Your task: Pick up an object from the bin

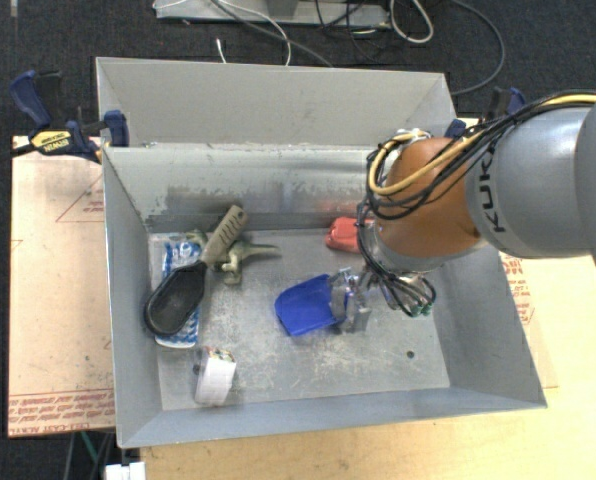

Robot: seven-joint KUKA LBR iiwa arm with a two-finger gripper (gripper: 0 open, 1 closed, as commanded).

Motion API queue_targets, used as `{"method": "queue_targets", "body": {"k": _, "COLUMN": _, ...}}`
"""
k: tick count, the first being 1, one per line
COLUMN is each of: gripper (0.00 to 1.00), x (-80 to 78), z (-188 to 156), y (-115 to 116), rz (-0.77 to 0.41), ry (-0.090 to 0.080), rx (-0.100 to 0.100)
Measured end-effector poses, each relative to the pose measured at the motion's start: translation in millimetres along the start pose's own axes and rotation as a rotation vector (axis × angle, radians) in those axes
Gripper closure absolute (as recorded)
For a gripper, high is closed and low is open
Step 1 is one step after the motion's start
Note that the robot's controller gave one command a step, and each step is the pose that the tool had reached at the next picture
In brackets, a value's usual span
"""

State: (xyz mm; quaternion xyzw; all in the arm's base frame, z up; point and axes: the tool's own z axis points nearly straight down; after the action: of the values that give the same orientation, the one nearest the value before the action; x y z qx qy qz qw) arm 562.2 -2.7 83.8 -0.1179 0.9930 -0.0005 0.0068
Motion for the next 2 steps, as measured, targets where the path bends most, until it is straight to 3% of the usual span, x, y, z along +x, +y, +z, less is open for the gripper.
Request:
{"method": "queue_targets", "body": {"k": 1, "gripper": 1.0, "x": -12.4, "z": -5.4, "y": 58.2, "rz": -0.025, "ry": -0.003, "rx": -0.004}}
{"method": "queue_targets", "body": {"k": 2, "gripper": 1.0, "x": -16.4, "z": 13.5, "y": 39.3, "rz": -0.018, "ry": -0.002, "rx": 0.0}}
